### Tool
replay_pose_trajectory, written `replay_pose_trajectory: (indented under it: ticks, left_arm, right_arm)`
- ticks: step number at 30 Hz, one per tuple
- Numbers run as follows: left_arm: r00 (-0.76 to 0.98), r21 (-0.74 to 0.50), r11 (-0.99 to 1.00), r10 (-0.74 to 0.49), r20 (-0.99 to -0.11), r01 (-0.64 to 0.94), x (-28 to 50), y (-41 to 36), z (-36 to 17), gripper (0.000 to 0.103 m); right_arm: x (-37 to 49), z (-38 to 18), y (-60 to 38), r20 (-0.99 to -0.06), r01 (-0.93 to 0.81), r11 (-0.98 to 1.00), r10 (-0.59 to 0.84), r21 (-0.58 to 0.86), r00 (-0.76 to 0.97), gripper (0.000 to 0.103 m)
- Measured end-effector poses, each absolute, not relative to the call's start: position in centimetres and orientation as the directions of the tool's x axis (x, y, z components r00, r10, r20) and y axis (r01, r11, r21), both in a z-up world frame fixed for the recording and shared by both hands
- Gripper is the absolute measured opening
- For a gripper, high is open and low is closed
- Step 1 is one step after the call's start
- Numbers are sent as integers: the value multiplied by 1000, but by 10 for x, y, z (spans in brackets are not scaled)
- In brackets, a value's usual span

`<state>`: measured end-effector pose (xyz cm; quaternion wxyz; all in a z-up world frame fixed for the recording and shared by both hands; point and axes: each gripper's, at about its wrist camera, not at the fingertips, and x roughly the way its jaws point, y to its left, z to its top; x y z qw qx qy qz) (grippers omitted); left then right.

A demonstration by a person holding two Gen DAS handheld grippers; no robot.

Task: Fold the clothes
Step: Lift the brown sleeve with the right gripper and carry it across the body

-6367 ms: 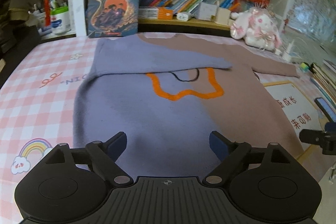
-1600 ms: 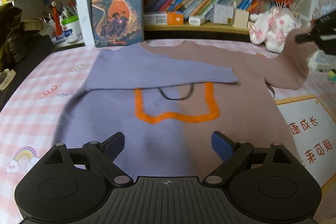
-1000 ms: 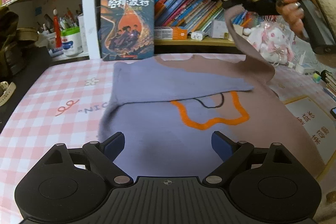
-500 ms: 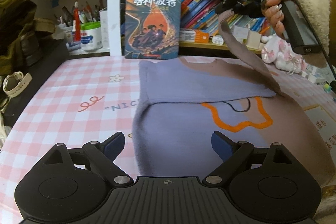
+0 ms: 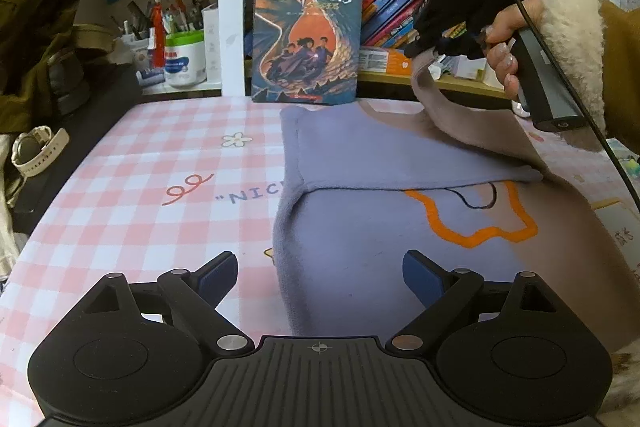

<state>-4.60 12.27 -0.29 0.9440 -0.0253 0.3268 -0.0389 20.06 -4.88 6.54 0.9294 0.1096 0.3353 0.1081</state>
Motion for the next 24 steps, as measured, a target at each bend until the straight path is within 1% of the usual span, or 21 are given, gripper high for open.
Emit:
replay_pose_trajectory:
  ticks: [6,11,24]
  left_arm:
    - [783,-71,996,-86,-616,54,-47,122,-3,92]
    - [780,-65,996,-85,-620,57,-49,121,-2,92]
    - [779,-57,997,-77,-622,53,-54,118,-1,92]
  right_arm:
    - [202,59,-41,-613,-142,950,290,278,735,8]
    - [200,54,-36,-624,-158,935,332,317,707,8]
    - [188,27,-20,-700,-225,919,393,324,597,9]
